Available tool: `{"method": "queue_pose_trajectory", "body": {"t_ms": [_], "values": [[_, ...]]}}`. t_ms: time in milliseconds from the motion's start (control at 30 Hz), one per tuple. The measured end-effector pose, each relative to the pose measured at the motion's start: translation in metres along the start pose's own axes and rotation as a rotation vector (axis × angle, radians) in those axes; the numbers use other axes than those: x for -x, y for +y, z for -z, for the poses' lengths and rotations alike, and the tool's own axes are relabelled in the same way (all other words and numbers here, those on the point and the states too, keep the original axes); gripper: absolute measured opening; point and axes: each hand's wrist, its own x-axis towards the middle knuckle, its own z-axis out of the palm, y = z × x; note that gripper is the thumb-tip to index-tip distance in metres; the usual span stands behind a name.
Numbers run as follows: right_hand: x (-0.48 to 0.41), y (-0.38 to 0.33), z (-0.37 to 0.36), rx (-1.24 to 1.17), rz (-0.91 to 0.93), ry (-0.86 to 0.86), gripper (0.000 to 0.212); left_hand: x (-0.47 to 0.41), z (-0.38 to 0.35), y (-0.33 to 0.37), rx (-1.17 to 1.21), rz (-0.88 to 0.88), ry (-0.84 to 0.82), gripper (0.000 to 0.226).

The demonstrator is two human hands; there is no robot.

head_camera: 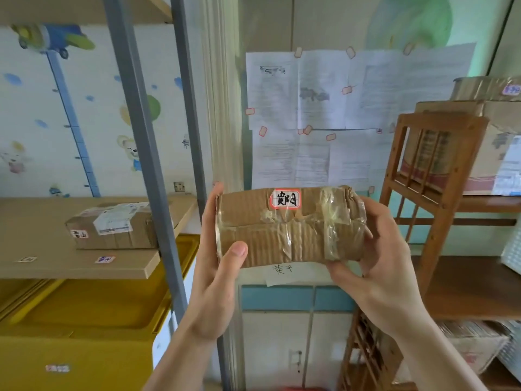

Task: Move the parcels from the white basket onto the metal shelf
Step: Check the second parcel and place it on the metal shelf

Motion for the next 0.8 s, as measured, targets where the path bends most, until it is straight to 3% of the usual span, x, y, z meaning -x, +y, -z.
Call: {"method": "queue_pose_trajectory", "body": {"t_ms": [533,600,700,800], "values": [[0.011,-0.002,0.026,-0.1,0.036,-0.121,0.082,0.017,-0.021,0.012,0.031,0.004,0.094,0.064],[0.012,0.0,0.017,-0.152,0.065,-0.123,0.076,0.021,-0.017,0.016,0.063,0.095,0.168,0.054],[0.01,-0.001,-0.003,-0.246,0.022,-0.035,0.063,0.029,-0.005,0.02,0.214,0.459,0.272,0.037],[-0.005,-0.002,-0.022,-0.351,-0.008,0.015,0.052,0.046,0.015,0.017,0.401,0.729,0.094,0.051]]}}
